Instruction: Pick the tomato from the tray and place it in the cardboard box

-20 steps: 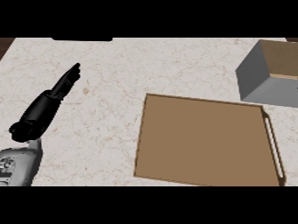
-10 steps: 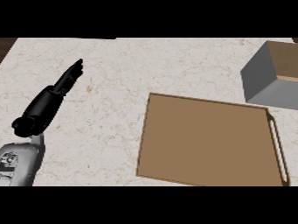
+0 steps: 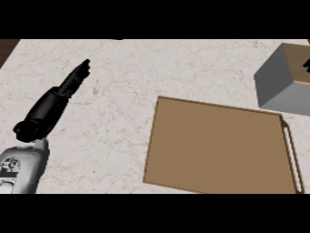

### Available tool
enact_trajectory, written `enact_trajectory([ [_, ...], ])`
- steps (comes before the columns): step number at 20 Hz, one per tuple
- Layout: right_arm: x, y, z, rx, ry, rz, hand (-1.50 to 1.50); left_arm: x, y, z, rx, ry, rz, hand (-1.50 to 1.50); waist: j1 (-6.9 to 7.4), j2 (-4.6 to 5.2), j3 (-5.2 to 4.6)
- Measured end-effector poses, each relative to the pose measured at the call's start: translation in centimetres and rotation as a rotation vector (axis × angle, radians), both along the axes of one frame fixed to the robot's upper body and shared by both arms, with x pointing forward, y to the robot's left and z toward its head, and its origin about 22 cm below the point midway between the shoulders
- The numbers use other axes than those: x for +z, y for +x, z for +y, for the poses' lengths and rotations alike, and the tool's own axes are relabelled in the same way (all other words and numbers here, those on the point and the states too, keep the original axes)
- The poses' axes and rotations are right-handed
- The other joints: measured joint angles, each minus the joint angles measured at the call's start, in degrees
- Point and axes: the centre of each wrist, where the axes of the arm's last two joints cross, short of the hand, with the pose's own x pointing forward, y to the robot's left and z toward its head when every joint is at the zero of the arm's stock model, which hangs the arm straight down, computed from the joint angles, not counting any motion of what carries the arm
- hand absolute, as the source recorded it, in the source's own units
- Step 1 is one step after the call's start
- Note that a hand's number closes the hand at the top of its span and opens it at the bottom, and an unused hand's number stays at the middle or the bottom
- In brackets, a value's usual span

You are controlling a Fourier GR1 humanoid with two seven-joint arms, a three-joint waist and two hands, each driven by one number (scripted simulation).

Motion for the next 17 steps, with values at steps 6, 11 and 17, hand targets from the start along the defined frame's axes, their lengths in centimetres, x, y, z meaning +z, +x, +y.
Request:
enact_trajectory([
  [6, -0.9, 0.8, 0.2, 0.025, 0.301, -0.059, -1.5, -0.5, -0.3, 0.3, 0.009, 0.0, 0.009, 0.0, -0.53, -0.08, 0.2],
  [11, -2.7, 1.4, 0.3, -0.099, 0.708, -0.033, -1.5, -0.7, -0.4, 0.6, 0.015, -0.002, 0.012, 0.0, -0.75, -0.2, 0.25],
  [17, -1.8, 1.1, -1.5, -0.265, 1.003, 0.045, -1.5, -0.5, -0.2, 0.4, 0.013, 0.0, -0.002, 0.0, -0.44, 0.39, 0.29],
])
